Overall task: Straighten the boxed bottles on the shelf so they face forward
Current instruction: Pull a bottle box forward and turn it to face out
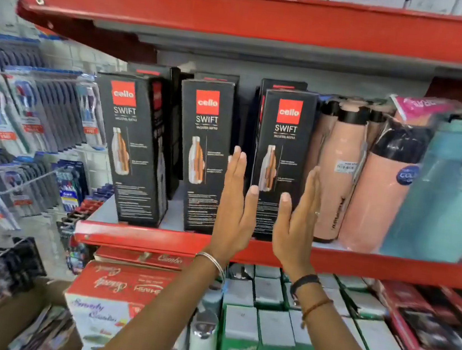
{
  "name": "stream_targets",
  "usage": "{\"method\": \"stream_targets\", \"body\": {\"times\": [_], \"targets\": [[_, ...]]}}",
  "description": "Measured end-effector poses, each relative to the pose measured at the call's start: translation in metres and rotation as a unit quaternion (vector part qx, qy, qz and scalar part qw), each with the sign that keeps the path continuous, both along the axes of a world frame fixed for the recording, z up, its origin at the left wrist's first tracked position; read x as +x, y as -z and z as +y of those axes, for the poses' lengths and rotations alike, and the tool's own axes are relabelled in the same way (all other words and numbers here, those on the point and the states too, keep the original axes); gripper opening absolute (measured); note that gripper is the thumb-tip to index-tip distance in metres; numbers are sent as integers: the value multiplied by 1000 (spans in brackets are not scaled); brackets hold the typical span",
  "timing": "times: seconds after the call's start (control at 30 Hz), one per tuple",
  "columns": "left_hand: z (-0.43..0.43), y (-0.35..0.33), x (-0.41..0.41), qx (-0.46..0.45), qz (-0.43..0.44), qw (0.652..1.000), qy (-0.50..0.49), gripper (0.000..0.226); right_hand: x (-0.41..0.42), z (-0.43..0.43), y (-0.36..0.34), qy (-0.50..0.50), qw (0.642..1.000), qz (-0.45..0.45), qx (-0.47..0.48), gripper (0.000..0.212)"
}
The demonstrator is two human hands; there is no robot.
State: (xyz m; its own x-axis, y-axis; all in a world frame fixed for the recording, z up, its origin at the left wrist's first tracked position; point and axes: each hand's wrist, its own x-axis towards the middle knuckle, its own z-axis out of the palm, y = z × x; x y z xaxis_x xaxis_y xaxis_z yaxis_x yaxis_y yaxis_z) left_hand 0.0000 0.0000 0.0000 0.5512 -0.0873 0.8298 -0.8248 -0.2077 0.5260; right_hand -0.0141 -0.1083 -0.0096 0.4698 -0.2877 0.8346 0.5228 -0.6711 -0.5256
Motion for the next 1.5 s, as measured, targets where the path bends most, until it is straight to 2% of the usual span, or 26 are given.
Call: {"method": "stream_targets", "body": {"times": [0.13,0.3,0.37,0.47,0.57,0.7,0.77,0.87,1.0,1.03,1.13,1.2,1.27,1.33,1.5], "targets": [[-14,19,1,-55,140,989,10,54,7,1,23,-29,994,82,59,68],[-20,36,12,-81,266,958,64,60,22,-5,37,-35,980,183,67,82],[-18,37,15,-85,299,947,85,70,24,-5,38,-38,979,188,73,81],[-13,31,17,-84,332,934,101,70,25,-9,33,-59,980,167,93,78],[-9,24,13,-75,322,937,110,68,25,-16,29,-113,972,178,102,91],[-3,9,0,-55,299,942,143,72,23,-21,24,-138,967,169,132,111],[-2,0,-8,-54,304,936,167,78,23,-21,21,-133,972,132,145,112],[4,-7,-16,-20,267,943,198,81,21,-22,17,-119,976,83,162,108],[7,-26,-8,-19,170,981,87,46,16,-31,11,-147,970,58,183,100],[7,-30,-3,-2,159,985,64,48,15,-33,8,-164,968,56,180,97],[7,-37,17,83,190,976,60,64,13,-39,-1,-206,965,86,141,99],[11,-35,29,108,179,976,59,63,18,-46,-3,-225,959,136,107,107],[12,-28,37,94,157,981,69,56,24,-53,-4,-236,951,183,82,113],[11,-18,42,88,144,984,59,51,28,-56,-3,-248,945,205,64,107],[1,10,53,99,161,982,3,56,30,-58,5,-244,942,229,30,82]]}}
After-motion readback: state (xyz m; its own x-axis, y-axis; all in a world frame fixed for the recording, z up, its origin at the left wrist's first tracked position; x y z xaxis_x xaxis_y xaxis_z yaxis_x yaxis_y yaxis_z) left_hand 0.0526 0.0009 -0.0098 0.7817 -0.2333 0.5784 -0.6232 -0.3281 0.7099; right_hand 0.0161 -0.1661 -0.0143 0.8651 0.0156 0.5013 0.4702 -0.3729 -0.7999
